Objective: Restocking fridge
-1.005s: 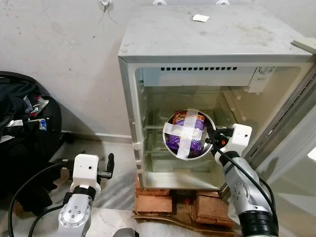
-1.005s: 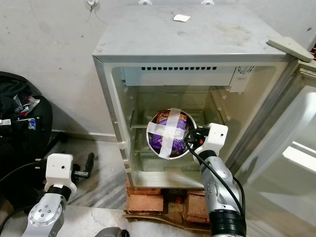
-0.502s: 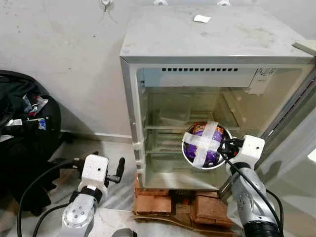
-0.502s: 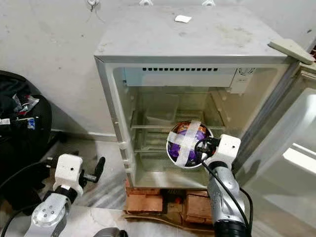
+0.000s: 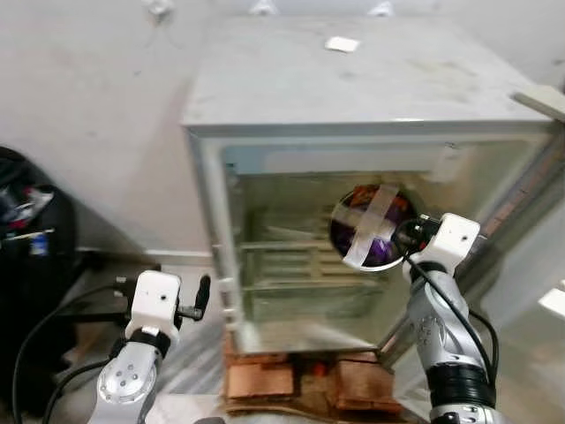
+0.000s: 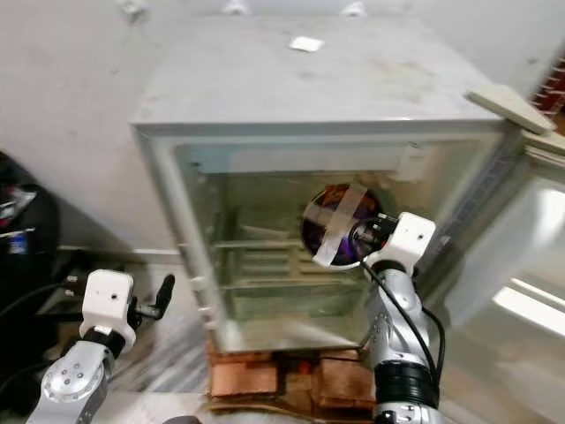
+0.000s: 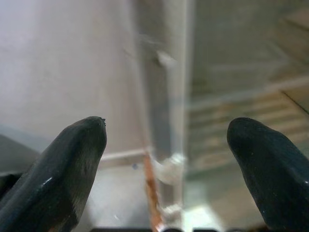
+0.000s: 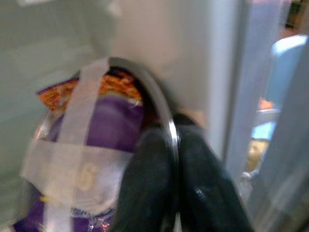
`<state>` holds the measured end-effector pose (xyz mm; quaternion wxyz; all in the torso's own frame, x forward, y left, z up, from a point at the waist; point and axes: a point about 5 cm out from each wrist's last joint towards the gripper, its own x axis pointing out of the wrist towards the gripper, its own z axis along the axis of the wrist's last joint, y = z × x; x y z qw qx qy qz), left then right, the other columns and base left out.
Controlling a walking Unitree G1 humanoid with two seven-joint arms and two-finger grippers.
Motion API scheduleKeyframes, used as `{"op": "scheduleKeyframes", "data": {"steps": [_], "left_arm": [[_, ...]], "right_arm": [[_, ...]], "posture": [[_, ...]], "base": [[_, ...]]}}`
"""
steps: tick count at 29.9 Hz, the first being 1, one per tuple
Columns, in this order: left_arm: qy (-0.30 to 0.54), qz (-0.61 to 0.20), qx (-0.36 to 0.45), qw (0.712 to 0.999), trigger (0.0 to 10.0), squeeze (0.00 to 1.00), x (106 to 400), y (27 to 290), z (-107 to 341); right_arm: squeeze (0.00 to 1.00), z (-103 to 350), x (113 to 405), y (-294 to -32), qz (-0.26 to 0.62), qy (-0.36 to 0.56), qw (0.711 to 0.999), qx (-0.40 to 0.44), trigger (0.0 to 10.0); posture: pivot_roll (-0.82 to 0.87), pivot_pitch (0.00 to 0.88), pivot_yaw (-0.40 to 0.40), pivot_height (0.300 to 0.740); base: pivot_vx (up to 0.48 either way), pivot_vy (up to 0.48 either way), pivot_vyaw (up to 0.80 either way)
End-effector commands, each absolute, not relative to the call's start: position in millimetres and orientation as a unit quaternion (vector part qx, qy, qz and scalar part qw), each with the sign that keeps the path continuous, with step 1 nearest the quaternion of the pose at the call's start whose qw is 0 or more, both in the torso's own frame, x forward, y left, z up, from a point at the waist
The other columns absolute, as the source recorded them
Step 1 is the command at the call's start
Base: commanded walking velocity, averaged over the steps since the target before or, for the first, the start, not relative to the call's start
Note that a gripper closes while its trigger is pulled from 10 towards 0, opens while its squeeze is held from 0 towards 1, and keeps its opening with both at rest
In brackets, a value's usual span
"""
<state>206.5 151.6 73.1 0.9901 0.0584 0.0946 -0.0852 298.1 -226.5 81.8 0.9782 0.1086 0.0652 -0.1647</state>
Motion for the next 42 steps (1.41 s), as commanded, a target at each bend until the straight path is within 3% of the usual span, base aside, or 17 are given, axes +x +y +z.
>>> {"op": "scheduleKeyframes", "data": {"steps": [1, 10, 17, 35, 42], "left_arm": [[0.109, -0.074, 0.069, 0.989, 10.0, 0.0, 201, 161, 71], [0.122, -0.08, 0.075, 0.987, 10.0, 0.0, 193, 159, 71], [0.144, -0.054, 0.075, 0.985, 10.0, 0.0, 172, 159, 70], [0.195, -0.033, 0.075, 0.977, 10.0, 0.0, 125, 164, 79], [0.208, -0.03, 0.07, 0.975, 10.0, 0.0, 115, 160, 85]], "right_arm": [[0.0, 88, 301, -226, -0.177, 0.049, 0.976, 0.12, 10.0], [0.0, 95, 315, -227, -0.188, 0.04, 0.972, 0.132, 10.0], [0.0, 89, 331, -209, -0.163, 0.058, 0.974, 0.148, 10.0], [0.0, 97, 363, -199, -0.178, 0.074, 0.965, 0.177, 10.0], [0.0, 108, 376, -186, -0.178, 0.072, 0.952, 0.237, 10.0]], "posture": [[0.12, 0.065, -0.025, 0.74], [0.14, 0.097, -0.035, 0.74], [0.17, 0.155, -0.043, 0.74], [0.28, 0.287, -0.049, 0.74], [0.33, 0.323, -0.053, 0.74]], "base": [[0.0, 0.0, 0.0], [0.0, 0.0, 0.0], [0.0, 0.0, 0.0], [0.0, 0.0, 0.0], [0.0, 0.0, 0.0]]}}
